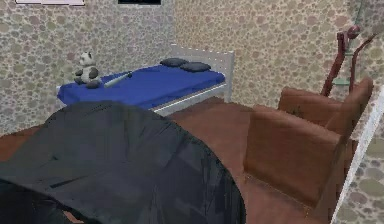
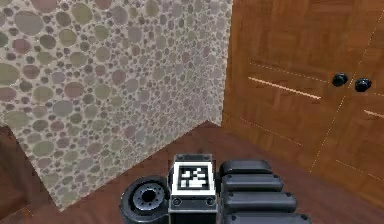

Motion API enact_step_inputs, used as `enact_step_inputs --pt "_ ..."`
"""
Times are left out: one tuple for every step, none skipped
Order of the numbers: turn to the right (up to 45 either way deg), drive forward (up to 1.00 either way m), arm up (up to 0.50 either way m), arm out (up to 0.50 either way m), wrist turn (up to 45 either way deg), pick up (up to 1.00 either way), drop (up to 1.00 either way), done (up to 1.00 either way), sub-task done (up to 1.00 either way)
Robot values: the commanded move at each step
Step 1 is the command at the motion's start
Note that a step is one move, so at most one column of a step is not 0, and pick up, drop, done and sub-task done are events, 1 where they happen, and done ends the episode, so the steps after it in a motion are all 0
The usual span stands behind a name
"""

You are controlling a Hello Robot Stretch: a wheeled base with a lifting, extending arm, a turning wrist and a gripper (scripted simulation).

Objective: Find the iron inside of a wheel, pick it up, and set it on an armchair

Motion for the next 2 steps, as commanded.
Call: enact_step_inputs --pt "0.0 1.0 0.0 0.0 0.0 0.0 0.0 0.0 0.0" --pt "0.0 0.7 0.0 0.0 0.0 0.0 0.0 0.0 0.0"
